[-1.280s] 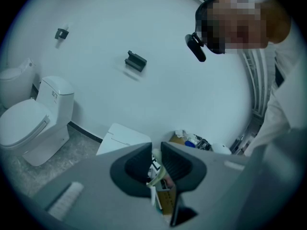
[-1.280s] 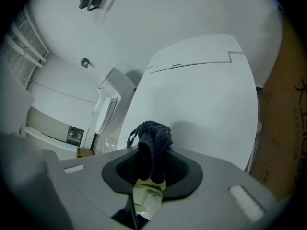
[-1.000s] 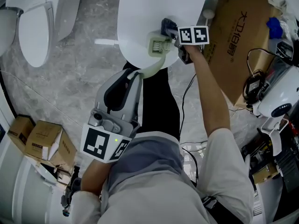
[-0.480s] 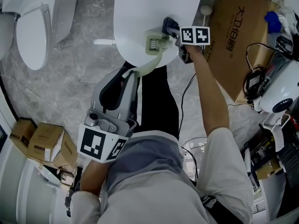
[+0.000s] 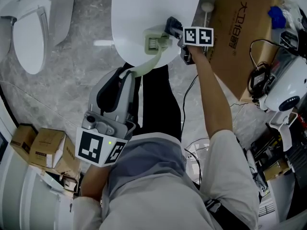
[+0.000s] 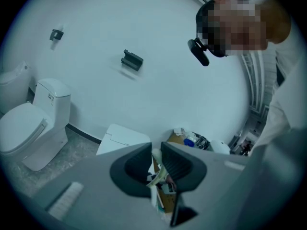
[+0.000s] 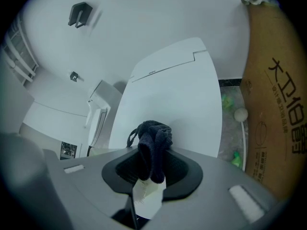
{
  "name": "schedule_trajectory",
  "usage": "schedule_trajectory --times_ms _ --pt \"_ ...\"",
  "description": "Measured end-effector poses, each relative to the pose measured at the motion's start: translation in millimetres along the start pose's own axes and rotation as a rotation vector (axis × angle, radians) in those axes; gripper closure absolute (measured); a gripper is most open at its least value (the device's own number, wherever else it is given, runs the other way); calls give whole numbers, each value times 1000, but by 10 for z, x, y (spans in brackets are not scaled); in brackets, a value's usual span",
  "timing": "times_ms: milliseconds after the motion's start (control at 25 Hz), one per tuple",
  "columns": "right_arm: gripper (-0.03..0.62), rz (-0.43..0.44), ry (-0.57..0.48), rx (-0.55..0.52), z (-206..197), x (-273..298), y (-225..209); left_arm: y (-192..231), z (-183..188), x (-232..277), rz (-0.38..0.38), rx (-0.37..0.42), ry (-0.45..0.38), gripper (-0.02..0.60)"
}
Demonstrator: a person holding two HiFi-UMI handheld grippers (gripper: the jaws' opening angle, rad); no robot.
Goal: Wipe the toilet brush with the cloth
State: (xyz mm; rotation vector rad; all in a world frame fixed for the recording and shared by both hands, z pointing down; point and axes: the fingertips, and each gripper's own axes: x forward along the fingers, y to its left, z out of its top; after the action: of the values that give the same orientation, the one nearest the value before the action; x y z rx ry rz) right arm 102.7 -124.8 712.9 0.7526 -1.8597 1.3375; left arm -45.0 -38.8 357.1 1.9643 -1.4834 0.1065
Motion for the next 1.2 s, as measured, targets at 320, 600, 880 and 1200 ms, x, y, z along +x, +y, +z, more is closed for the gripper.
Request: schedule_trajectory --times_ms 320,600,880,1200 --pt "499 -8 -15 56 -105 -56 -82 -4 3 -4 -5 2 4 581" --pt "499 -13 -14 76 -174 -80 -130 -9 10 1 -10 9 5 581" --pt "500 -16 -11 88 -301 -96 -166 -10 7 8 -21 14 10 581" --pt "500 -4 -24 105 -453 -120 -120 -19 25 13 -32 21 12 581"
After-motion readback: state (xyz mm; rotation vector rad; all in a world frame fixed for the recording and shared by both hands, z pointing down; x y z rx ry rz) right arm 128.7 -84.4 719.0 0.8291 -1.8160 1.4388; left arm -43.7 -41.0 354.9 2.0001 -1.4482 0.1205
